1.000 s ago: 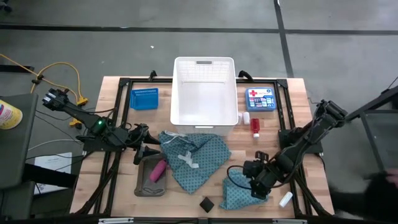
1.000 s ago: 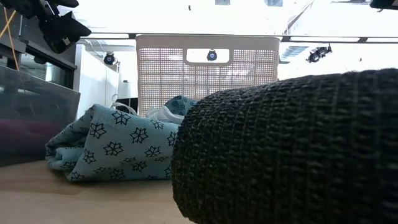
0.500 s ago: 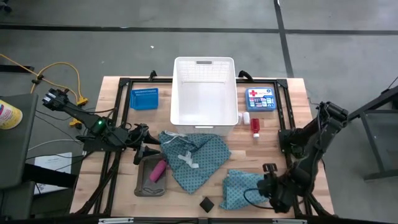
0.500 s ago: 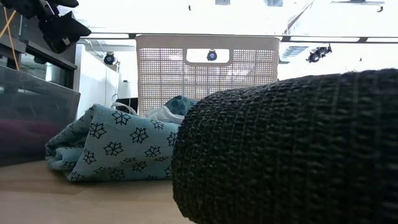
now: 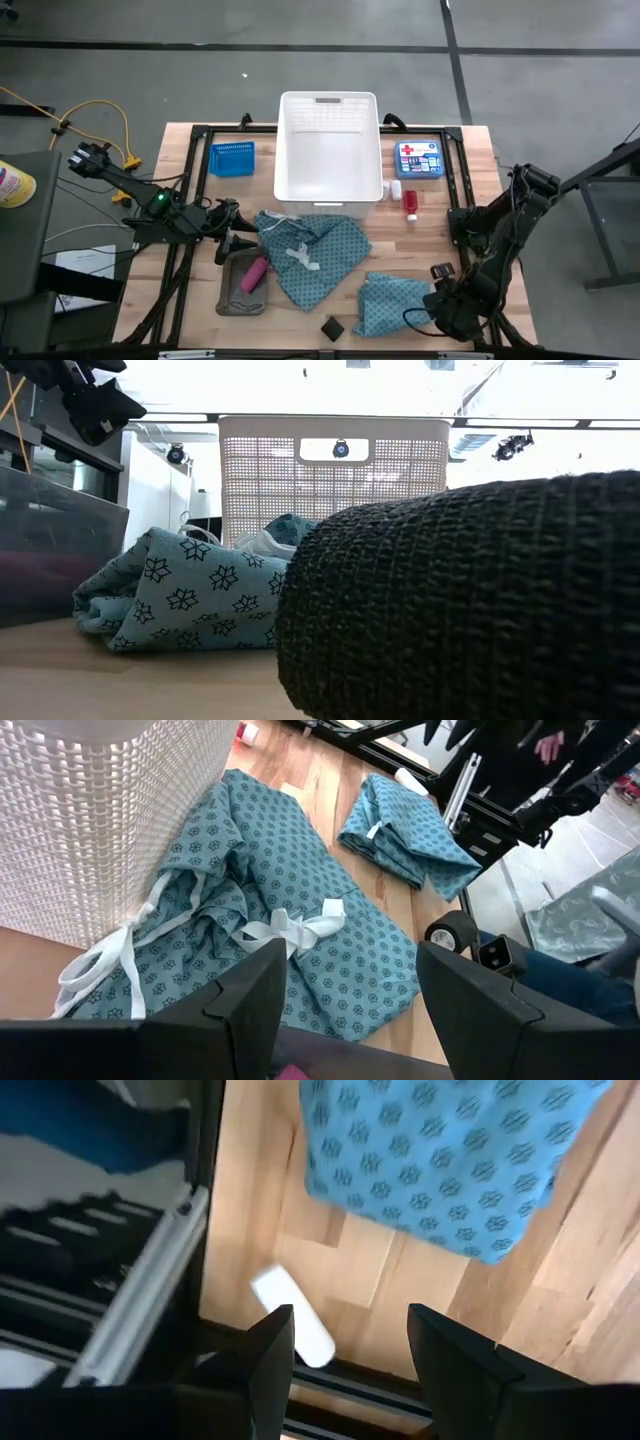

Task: Pick & place medical supplies in basket/bin
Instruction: Put the white gauze into the black bin

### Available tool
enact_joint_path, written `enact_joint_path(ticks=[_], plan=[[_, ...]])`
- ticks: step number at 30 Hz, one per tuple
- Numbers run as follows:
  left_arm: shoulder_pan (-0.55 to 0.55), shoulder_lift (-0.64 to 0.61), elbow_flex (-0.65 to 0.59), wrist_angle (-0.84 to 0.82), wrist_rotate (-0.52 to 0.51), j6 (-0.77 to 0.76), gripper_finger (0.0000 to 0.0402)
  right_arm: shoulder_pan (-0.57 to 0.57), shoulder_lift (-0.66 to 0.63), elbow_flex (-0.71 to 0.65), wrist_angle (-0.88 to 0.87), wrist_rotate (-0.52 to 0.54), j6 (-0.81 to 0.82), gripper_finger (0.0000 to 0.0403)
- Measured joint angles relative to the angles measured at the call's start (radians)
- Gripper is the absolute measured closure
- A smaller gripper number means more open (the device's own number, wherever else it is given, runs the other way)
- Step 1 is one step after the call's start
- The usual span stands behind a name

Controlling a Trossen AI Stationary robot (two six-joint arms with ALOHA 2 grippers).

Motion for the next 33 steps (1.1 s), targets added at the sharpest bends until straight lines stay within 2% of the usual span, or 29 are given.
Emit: enact_joint_path(ticks=[11,16,23,33], plan=[[0.000,0.000,0.000,0.000,0.000,0.000,0.0183,0.036,0.000,-0.147,0.155,-0.164,-0.079,0.0220],[0.000,0.000,0.000,0.000,0.000,0.000,0.0183,0.037,0.012,-0.182,0.213,-0.160,-0.092,0.0220],[0.000,0.000,0.000,0.000,0.000,0.000,0.0183,0.057,0.117,-0.189,0.292,-0.168,-0.147,0.0220],[0.000,0.000,0.000,0.000,0.000,0.000,0.0183,0.111,0.197,-0.189,0.391,-0.161,-0.111,0.0220]])
